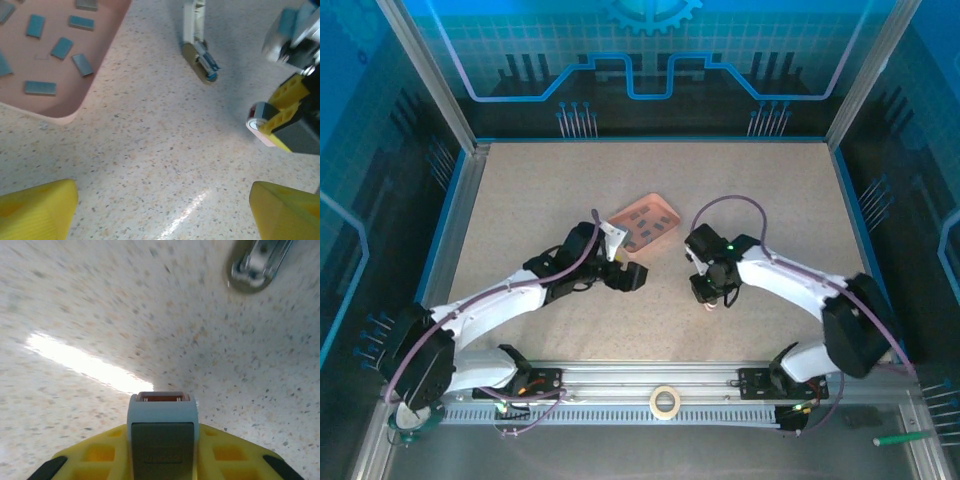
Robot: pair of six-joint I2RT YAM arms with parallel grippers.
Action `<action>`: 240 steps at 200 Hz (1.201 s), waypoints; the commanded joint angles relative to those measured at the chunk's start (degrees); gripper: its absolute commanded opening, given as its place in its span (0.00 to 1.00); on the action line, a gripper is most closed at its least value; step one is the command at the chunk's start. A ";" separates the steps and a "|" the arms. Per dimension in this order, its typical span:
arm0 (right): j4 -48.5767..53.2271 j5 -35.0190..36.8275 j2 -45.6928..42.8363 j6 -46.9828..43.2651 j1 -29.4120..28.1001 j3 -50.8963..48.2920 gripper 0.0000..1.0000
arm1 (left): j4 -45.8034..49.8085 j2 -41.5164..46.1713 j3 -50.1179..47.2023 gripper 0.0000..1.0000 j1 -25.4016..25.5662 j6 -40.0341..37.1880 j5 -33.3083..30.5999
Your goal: Load the staples into the stapler
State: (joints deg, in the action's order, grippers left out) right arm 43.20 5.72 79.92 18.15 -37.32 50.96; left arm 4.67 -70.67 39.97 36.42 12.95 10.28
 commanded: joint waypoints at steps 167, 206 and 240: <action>-59.13 -53.13 -21.43 -18.16 6.47 -18.13 0.13 | -40.19 1.00 -12.67 0.61 2.89 -25.13 26.10; -62.83 -54.47 -19.83 -16.33 6.99 -18.09 0.13 | -40.22 0.78 -12.15 0.49 3.10 -25.59 27.33; -63.08 -55.35 -19.67 -16.00 7.51 -18.43 0.14 | -39.39 1.24 -12.02 0.36 3.14 -25.79 27.85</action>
State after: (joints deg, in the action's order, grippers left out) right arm -16.40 -47.13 60.14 1.48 -30.68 32.93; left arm -34.85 -69.60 26.30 39.18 -11.33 35.70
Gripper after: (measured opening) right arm 0.265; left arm 0.394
